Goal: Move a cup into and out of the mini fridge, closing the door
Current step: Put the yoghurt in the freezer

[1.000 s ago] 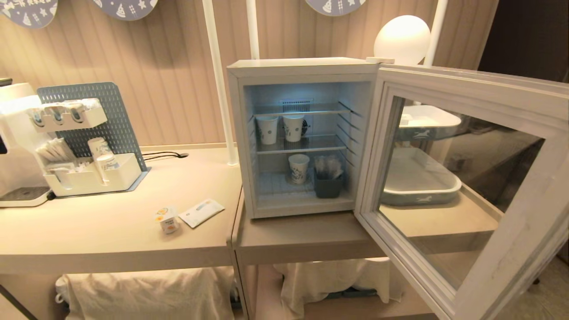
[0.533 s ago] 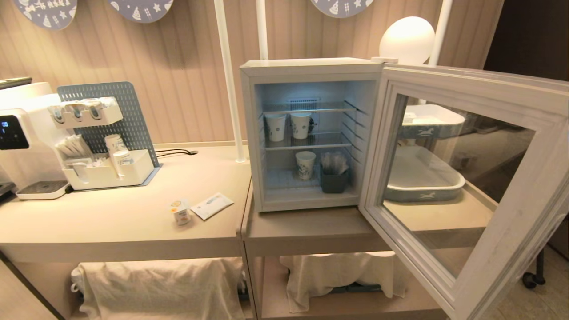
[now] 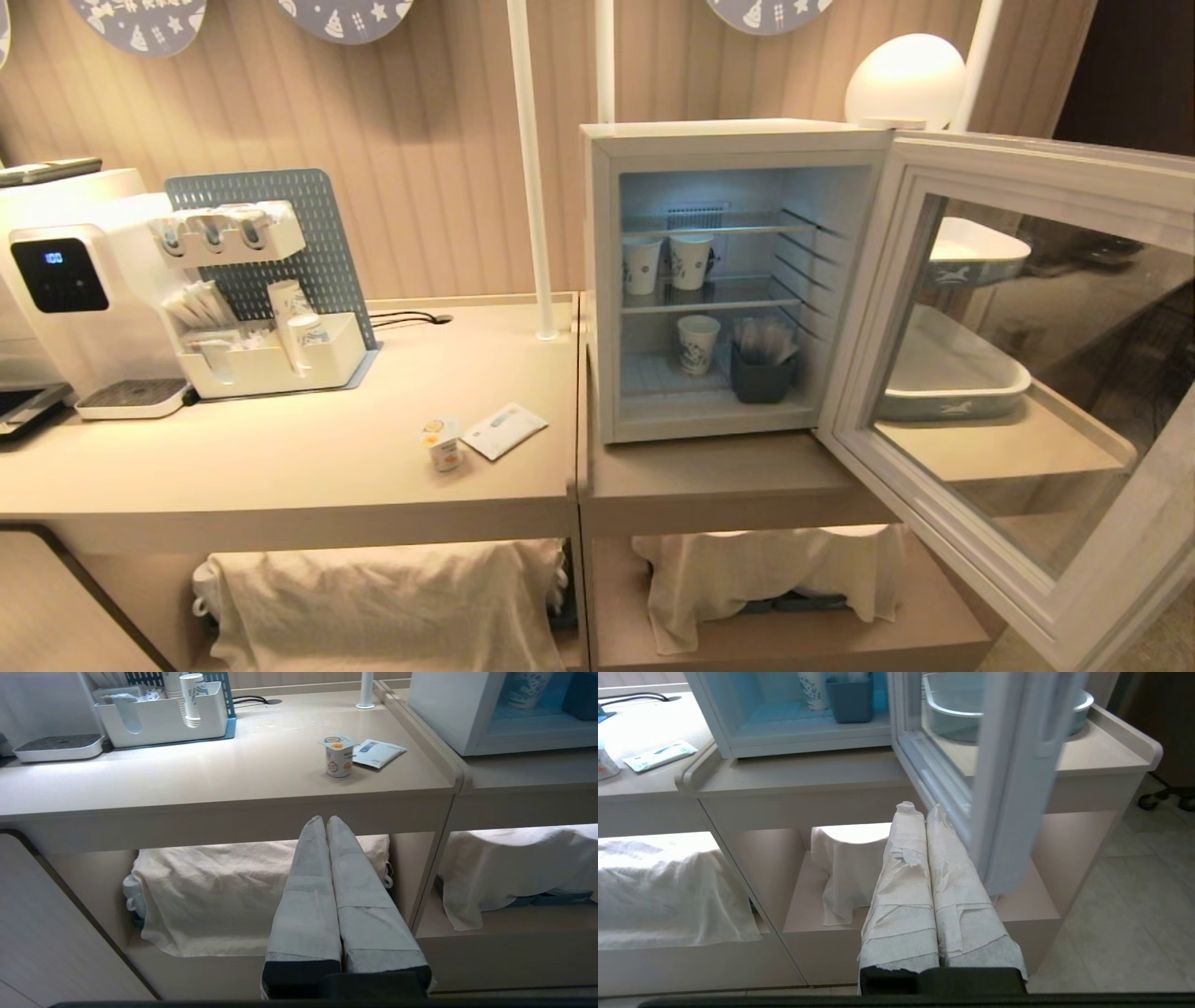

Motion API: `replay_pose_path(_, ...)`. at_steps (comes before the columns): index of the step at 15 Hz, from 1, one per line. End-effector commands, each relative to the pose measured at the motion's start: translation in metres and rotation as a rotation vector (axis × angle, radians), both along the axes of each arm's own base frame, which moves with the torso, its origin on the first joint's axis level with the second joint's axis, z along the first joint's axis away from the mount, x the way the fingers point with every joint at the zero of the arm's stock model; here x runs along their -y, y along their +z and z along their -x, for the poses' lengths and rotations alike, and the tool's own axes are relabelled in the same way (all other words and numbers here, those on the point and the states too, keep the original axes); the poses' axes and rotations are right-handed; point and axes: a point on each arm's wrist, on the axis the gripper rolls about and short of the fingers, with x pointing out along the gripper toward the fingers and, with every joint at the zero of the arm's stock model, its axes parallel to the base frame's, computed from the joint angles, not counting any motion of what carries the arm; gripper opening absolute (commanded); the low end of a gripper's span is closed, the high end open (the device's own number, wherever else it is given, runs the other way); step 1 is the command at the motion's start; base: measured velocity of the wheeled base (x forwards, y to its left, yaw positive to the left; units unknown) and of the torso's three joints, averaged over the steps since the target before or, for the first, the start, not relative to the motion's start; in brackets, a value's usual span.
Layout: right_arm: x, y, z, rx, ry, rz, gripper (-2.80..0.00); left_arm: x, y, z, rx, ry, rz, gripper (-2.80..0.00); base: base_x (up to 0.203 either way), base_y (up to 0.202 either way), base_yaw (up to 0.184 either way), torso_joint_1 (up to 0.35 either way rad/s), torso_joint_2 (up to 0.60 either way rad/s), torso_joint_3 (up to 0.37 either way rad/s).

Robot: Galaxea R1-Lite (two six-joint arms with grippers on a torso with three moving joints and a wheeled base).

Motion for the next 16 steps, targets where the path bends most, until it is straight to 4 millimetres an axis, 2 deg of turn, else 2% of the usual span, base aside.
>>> replay_pose_path(1, 0.0000, -0.0001, -0.0001, -0.002, 0.000, 0.001, -2.80, 0.0000, -0.0004, -0.0002, -0.003, 0.000, 0.002, -2.80, 0.000, 0.192, -0.001, -0.001, 0.00, -0.001)
replay_pose_path(4, 0.0000, -0.0001, -0.0001, -0.002, 0.000, 0.001, -2.80, 0.0000, -0.0004, -0.0002, -0.003, 0.000, 0.002, -2.80, 0.000, 0.121, 0.003, 0.002, 0.00, 0.002)
replay_pose_path(16, 0.0000, -0.0001, -0.0001, -0.002, 0.000, 0.001, -2.80, 0.0000, -0.0002, -0.0002, -0.001, 0.000, -0.001, -2.80, 0.000, 0.000, 0.000, 0.000, 0.00, 0.000)
